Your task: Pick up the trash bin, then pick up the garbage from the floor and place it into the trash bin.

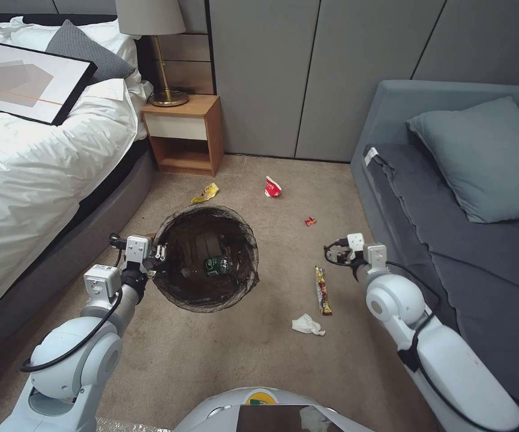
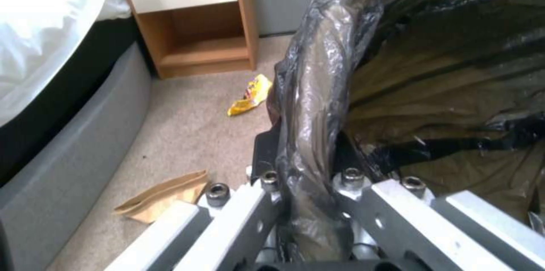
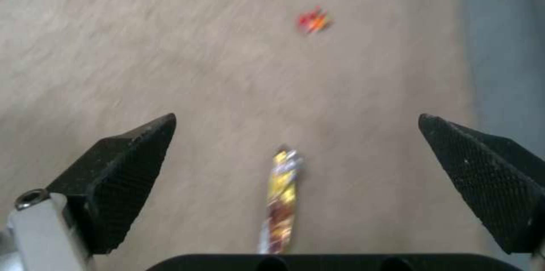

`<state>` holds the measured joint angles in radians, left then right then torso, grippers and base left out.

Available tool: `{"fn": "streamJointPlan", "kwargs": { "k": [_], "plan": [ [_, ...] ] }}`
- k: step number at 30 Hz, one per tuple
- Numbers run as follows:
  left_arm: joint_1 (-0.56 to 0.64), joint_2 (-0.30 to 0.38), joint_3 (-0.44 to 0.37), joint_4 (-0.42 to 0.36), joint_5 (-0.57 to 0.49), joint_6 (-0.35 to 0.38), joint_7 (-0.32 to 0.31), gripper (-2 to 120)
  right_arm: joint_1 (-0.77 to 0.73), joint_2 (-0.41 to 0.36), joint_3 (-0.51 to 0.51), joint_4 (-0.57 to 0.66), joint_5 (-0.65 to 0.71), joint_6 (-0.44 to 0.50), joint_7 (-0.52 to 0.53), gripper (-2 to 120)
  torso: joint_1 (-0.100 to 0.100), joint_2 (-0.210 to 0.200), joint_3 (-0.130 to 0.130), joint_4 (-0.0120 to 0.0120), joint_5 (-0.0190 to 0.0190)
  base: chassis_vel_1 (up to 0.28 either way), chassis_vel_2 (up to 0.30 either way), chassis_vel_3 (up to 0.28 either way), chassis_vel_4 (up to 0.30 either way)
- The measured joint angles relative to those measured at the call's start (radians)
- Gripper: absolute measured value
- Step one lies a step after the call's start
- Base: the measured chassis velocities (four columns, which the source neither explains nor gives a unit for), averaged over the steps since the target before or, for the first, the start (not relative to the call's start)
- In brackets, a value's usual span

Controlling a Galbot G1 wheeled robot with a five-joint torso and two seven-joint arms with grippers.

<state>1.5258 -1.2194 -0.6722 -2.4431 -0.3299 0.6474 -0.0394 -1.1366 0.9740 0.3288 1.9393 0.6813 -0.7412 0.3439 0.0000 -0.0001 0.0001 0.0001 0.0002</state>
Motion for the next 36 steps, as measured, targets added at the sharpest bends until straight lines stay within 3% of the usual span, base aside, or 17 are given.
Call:
{"fn": "streamJointPlan", "kwargs": {
  "k": [8,14,36],
  "plan": [
    [0.001,0.001,0.000,-0.002,0.001,0.021,-0.003,0,0.063,0.011,-0.066,-0.161,0.033,-0.006,-0.068,100,0.000,0.000,0.000,0.0000,0.0002,0.000,0.000,0.000,0.000],
    [0.005,0.006,-0.010,-0.019,-0.003,0.037,-0.002,0,0.054,0.045,-0.092,-0.267,-0.064,-0.001,-0.125,100,0.000,0.000,0.000,-0.0002,-0.0004,0.000,0.000,0.000,0.000],
    [-0.008,0.011,-0.017,-0.012,-0.005,0.037,0.006,0,-0.036,0.135,-0.087,-0.304,-0.134,0.004,-0.156,100,0.000,0.000,0.000,0.0000,-0.0002,0.000,0.000,0.000,0.000]
  ]
}}
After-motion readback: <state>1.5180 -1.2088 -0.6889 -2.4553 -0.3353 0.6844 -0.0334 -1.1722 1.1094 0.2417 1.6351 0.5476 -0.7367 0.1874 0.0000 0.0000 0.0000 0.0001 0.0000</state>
